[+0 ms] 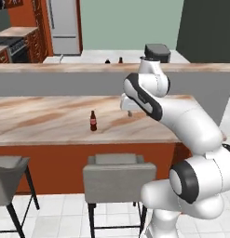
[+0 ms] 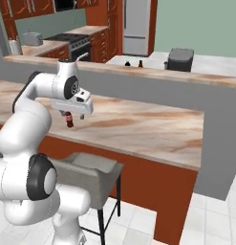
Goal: Place the large bottle from the dining counter next to the other large bottle outside the sink, and place the small bottle from the dining counter next to the other small bottle inside the sink.
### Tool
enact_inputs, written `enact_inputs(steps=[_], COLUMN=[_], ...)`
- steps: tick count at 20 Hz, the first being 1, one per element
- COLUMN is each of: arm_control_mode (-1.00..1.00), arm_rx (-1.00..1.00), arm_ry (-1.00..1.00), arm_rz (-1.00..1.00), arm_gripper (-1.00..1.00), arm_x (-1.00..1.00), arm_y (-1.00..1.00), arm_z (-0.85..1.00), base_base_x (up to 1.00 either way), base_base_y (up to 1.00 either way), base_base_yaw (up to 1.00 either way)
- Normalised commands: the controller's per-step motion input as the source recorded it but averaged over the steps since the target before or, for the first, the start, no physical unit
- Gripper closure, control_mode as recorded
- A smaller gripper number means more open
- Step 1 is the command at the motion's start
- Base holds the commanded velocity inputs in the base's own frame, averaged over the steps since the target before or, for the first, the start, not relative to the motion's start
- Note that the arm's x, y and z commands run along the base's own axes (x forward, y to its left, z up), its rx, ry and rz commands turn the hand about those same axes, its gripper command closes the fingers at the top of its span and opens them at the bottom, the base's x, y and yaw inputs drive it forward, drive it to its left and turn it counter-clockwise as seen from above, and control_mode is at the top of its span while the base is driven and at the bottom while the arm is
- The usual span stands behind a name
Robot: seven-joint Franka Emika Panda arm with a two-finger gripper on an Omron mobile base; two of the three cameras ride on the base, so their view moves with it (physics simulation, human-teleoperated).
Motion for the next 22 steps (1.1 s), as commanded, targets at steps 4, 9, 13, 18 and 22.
enact_inputs(steps=[4,9,13,18,22], arm_control_mode=[1.00,1.00,1.00,1.00,1.00], arm_rx=[0.00,0.00,0.00,0.00,0.00], arm_ry=[0.00,0.00,0.00,0.00,0.00], arm_rz=[0.00,0.00,0.00,0.00,0.00], arm_gripper=[-1.00,-1.00,-1.00,-1.00,-1.00], arm_x=[0.00,0.00,0.00,0.00,0.00], arm_y=[0.00,0.00,0.00,0.00,0.00], arm_z=[0.00,0.00,0.00,0.00,0.00], base_base_x=[-0.01,0.17,0.44,0.01,0.12], base_base_y=[0.76,0.54,-0.02,-0.01,0.06], base_base_yaw=[-0.16,-0.12,-0.03,0.00,-0.06])
